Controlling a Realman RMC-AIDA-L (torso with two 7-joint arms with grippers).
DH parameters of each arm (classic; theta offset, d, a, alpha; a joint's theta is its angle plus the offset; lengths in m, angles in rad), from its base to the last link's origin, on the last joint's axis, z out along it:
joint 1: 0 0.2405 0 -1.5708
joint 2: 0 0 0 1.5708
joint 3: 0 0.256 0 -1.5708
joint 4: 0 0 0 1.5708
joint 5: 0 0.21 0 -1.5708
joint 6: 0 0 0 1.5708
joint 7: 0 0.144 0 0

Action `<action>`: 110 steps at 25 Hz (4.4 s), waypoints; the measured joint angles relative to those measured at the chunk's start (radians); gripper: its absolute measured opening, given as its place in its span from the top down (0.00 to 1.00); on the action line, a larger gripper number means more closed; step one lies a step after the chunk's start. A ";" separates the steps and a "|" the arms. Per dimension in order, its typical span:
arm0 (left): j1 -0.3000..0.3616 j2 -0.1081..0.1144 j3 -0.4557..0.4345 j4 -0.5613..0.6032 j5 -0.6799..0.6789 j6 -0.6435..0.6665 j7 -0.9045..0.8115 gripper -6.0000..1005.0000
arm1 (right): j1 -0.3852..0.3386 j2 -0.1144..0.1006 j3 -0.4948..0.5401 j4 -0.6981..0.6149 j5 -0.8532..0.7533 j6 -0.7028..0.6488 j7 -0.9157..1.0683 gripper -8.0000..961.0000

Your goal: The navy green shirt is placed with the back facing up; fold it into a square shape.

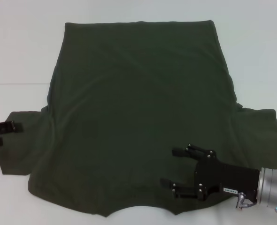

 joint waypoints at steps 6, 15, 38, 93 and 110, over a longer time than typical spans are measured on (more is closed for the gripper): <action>-0.057 0.011 0.002 0.003 0.203 -0.062 -0.115 0.10 | -0.010 -0.001 0.000 -0.001 0.000 -0.003 -0.005 0.03; -0.078 0.002 0.027 -0.052 0.278 -0.164 -0.143 0.11 | -0.015 -0.003 -0.001 -0.001 0.000 -0.007 -0.006 0.03; -0.084 -0.012 0.027 -0.092 0.275 -0.213 -0.143 0.13 | -0.013 -0.002 0.000 -0.002 0.000 -0.004 -0.006 0.03; -0.113 -0.054 0.093 -0.061 0.282 -0.264 -0.137 0.95 | -0.013 -0.001 0.000 -0.009 0.000 -0.009 -0.006 0.03; -0.114 -0.057 0.092 -0.052 0.273 -0.257 -0.145 0.93 | -0.014 0.000 0.002 -0.013 0.000 -0.008 -0.006 0.03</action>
